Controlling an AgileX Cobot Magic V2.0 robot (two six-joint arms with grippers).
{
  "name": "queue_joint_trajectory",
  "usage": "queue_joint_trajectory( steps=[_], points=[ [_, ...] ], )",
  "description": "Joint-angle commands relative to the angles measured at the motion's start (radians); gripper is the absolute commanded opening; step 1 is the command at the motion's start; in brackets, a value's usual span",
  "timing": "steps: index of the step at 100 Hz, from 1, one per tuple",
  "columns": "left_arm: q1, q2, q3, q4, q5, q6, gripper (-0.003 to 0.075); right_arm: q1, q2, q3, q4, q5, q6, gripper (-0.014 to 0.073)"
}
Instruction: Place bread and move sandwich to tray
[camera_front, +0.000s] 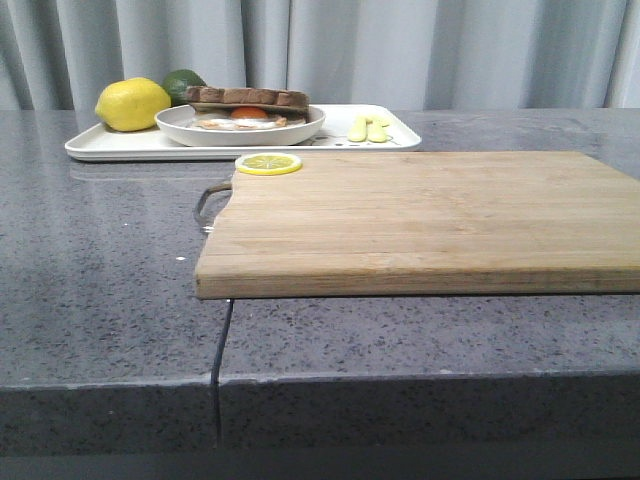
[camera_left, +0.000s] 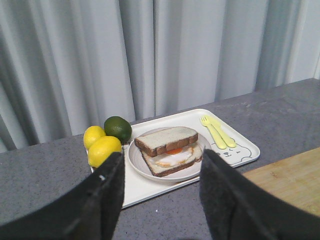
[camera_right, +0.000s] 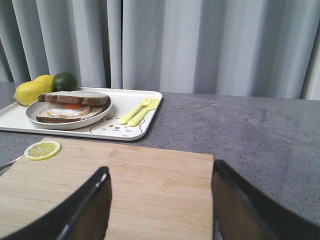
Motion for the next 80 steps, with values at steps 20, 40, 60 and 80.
queue_joint_trajectory(
  steps=[20,40,60,80],
  points=[
    [0.092,-0.231,0.206,0.003,-0.106,-0.012,0.0324,-0.004,0.004,-0.026,-0.011,-0.08,-0.016,0.0446],
    [0.204,-0.346,0.329,-0.012,-0.097,-0.012,0.0324,-0.004,0.004,-0.026,-0.011,-0.066,-0.016,0.0446],
    [0.263,-0.401,0.419,-0.066,-0.079,-0.012,0.0324,-0.004,0.004,-0.026,-0.011,-0.042,-0.016,0.0446],
    [0.268,-0.404,0.468,-0.092,-0.073,-0.012,0.0323,-0.004,0.004,-0.026,-0.011,-0.025,-0.016,0.0412]
  ],
)
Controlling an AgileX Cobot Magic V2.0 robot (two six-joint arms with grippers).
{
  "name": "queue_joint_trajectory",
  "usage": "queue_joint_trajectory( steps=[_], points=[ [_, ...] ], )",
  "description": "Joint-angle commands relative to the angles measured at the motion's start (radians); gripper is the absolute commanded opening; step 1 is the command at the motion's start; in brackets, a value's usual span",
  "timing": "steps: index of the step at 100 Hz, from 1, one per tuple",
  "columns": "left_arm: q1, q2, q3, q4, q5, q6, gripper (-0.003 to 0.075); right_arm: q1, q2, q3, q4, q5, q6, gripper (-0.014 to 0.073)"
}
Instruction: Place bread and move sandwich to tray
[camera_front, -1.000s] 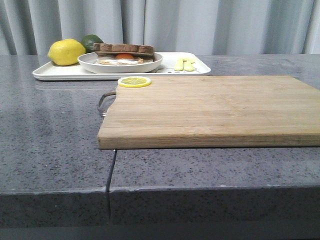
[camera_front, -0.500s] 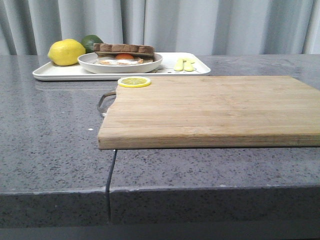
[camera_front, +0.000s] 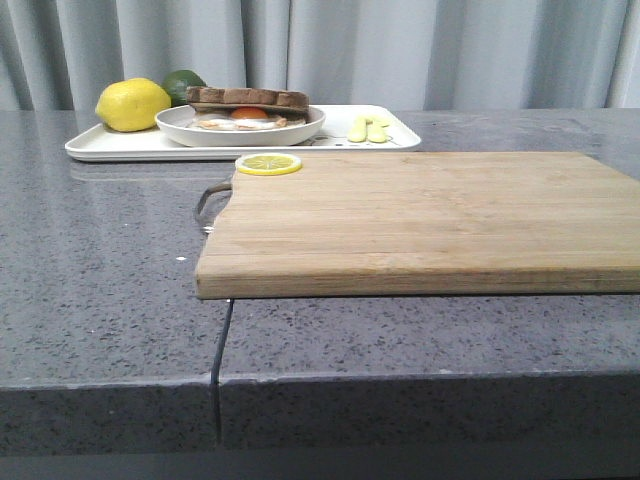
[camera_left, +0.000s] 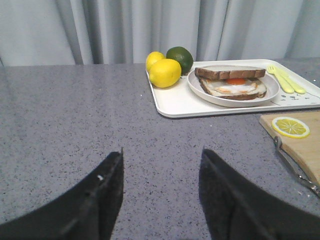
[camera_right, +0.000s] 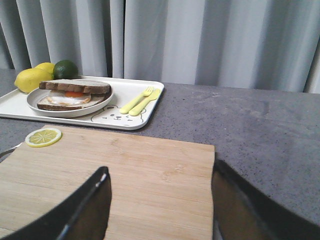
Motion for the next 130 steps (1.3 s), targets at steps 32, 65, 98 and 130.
queue_joint_trajectory(
  steps=[32,65,98,130],
  points=[
    [0.002,0.009,-0.014,-0.021,-0.078,-0.012,0.0165,-0.004,0.004,-0.026,-0.007,-0.064,-0.01,0.0094],
    [0.002,0.009,-0.014,-0.021,-0.078,-0.012,-0.0019,-0.004,0.004,-0.026,-0.007,-0.064,-0.01,-0.0067],
    [0.002,0.009,-0.014,-0.021,-0.076,-0.012,-0.0019,-0.004,0.004,-0.026,-0.007,-0.064,-0.01,-0.0067],
    [0.002,0.009,-0.014,-0.021,-0.076,-0.012,-0.0019,-0.004,0.004,-0.026,-0.007,-0.064,-0.01,-0.0067]
  ],
)
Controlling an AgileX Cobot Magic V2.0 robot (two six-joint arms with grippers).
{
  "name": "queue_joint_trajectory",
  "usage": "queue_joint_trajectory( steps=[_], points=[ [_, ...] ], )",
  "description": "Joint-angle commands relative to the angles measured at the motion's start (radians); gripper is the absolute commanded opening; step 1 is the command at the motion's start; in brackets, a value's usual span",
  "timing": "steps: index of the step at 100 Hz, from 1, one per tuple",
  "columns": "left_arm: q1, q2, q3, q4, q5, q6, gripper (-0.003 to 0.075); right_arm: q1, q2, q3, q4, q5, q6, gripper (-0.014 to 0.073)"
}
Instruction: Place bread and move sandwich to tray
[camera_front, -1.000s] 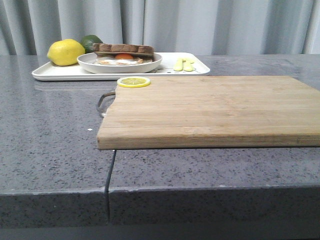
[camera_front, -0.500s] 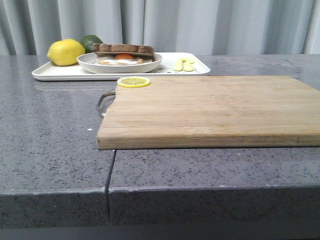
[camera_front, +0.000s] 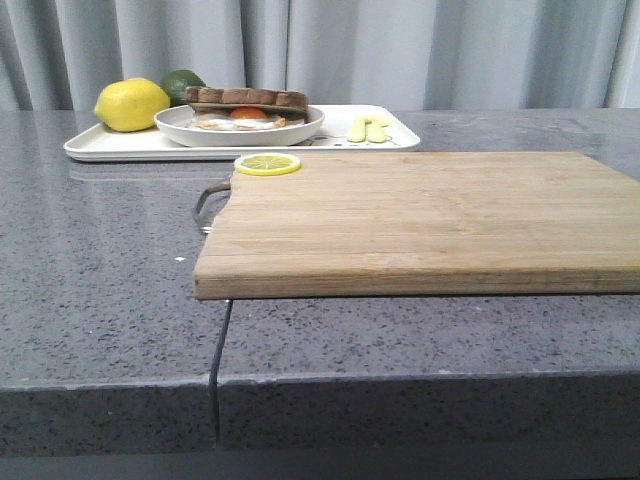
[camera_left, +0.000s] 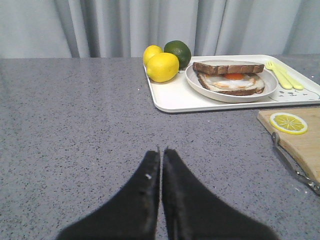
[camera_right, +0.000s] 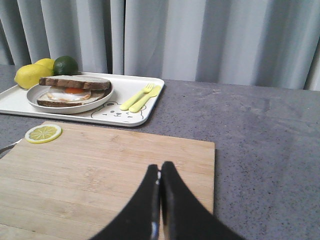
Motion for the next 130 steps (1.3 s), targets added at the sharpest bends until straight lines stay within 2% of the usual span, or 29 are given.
queue_joint_trajectory(
  steps=[1,55,78,100,121,130],
  points=[
    [0.002,0.01,-0.025,-0.009,-0.076,-0.012,-0.0019,-0.004,0.004,-0.026,-0.003,-0.07,-0.01,-0.0067],
    [0.002,0.01,-0.015,0.04,-0.087,-0.012,-0.0019,-0.004,0.004,-0.026,-0.003,-0.07,-0.01,-0.0067],
    [0.043,-0.079,0.096,0.046,-0.193,-0.001,-0.0019,-0.004,0.004,-0.026,-0.003,-0.07,-0.01,-0.0067],
    [0.144,-0.195,0.22,0.04,-0.204,-0.001,-0.0019,-0.004,0.004,-0.026,-0.003,-0.07,-0.01,-0.0067],
    [0.176,-0.262,0.307,0.033,-0.205,0.022,-0.0019,-0.004,0.004,-0.026,-0.003,-0.07,-0.01,-0.0067],
    [0.176,-0.281,0.339,0.02,-0.245,0.042,-0.0019,-0.004,0.004,-0.026,-0.003,-0.07,-0.01,-0.0067]
  ],
)
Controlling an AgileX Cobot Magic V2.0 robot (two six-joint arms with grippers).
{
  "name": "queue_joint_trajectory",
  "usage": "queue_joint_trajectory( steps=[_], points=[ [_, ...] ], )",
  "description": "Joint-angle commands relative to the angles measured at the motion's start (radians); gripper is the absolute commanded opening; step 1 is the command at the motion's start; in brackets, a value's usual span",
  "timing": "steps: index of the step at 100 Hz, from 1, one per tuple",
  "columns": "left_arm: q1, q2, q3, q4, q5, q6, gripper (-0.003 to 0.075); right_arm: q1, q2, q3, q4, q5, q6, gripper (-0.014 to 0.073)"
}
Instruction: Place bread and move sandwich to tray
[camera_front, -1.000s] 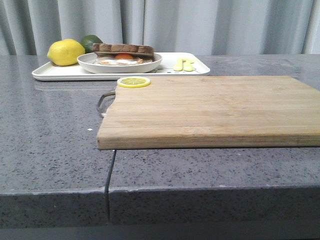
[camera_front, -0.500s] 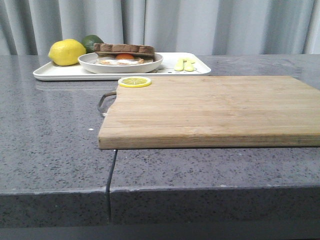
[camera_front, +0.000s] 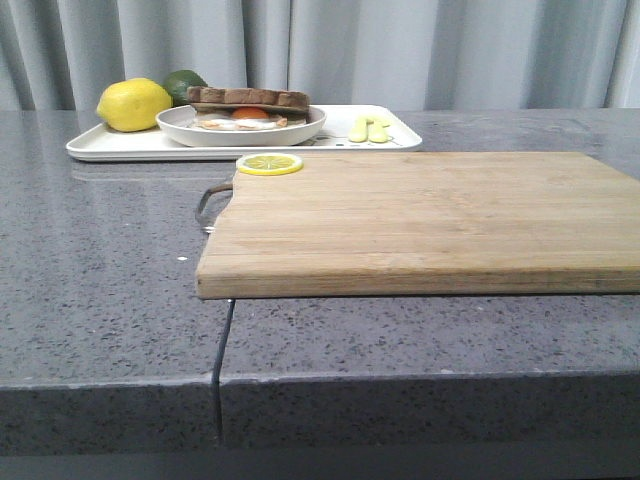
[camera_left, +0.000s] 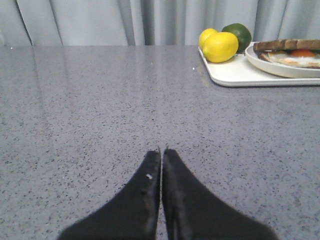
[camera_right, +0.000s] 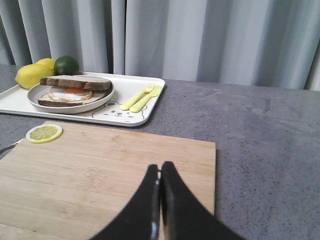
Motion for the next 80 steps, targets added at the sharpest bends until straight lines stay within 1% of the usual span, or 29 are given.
queue_joint_trajectory(
  steps=[1,16,36,46,80],
  points=[
    [0.004,-0.015,-0.001,-0.02,-0.121,0.021,-0.0019,-0.004,0.004,-0.026,-0.003,-0.071,-0.008,-0.0067],
    [0.004,-0.031,0.028,-0.02,-0.161,0.028,-0.0019,-0.004,0.004,-0.026,-0.003,-0.071,-0.008,-0.0067],
    [0.004,-0.031,0.089,-0.031,-0.259,0.028,-0.0019,-0.004,0.004,-0.026,-0.003,-0.071,-0.008,-0.0067],
    [0.004,-0.031,0.115,-0.041,-0.286,0.028,-0.0019,-0.004,0.004,-0.026,-0.003,-0.071,-0.008,-0.0067],
    [0.004,-0.031,0.12,-0.041,-0.302,0.028,-0.0019,-0.004,0.004,-0.026,-0.003,-0.071,-0.008,-0.0067]
  ],
)
